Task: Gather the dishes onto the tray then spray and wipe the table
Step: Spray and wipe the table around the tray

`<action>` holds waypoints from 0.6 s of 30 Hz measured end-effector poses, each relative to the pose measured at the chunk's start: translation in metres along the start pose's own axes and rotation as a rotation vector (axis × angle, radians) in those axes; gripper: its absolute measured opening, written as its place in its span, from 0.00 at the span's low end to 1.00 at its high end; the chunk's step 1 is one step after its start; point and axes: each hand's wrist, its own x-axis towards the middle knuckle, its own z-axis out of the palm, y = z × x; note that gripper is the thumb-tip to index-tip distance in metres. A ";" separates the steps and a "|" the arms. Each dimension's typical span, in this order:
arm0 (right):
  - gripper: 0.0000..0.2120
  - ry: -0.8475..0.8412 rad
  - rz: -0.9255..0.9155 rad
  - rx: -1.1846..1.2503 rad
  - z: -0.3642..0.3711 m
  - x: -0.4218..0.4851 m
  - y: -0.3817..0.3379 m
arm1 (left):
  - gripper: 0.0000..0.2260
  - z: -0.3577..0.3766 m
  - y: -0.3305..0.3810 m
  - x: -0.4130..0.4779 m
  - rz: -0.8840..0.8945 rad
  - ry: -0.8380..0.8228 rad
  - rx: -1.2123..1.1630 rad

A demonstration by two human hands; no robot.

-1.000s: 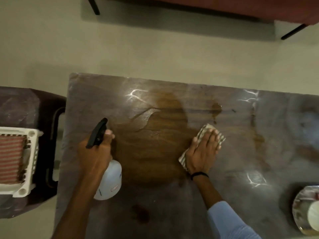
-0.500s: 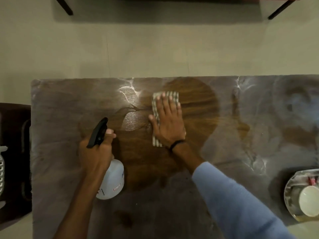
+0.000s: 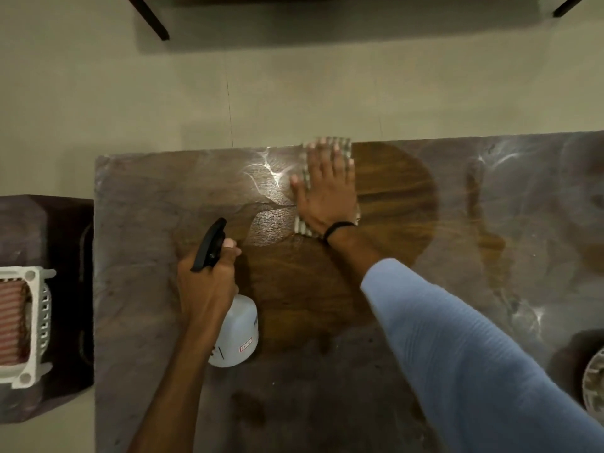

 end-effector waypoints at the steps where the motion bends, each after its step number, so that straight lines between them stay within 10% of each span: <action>1: 0.33 -0.031 -0.089 -0.014 0.007 -0.015 -0.014 | 0.08 -0.001 0.000 0.000 -0.017 0.007 -0.005; 18: 0.33 -0.044 -0.150 -0.075 0.028 -0.099 -0.030 | 0.18 -0.055 0.004 0.037 -0.110 0.401 -0.070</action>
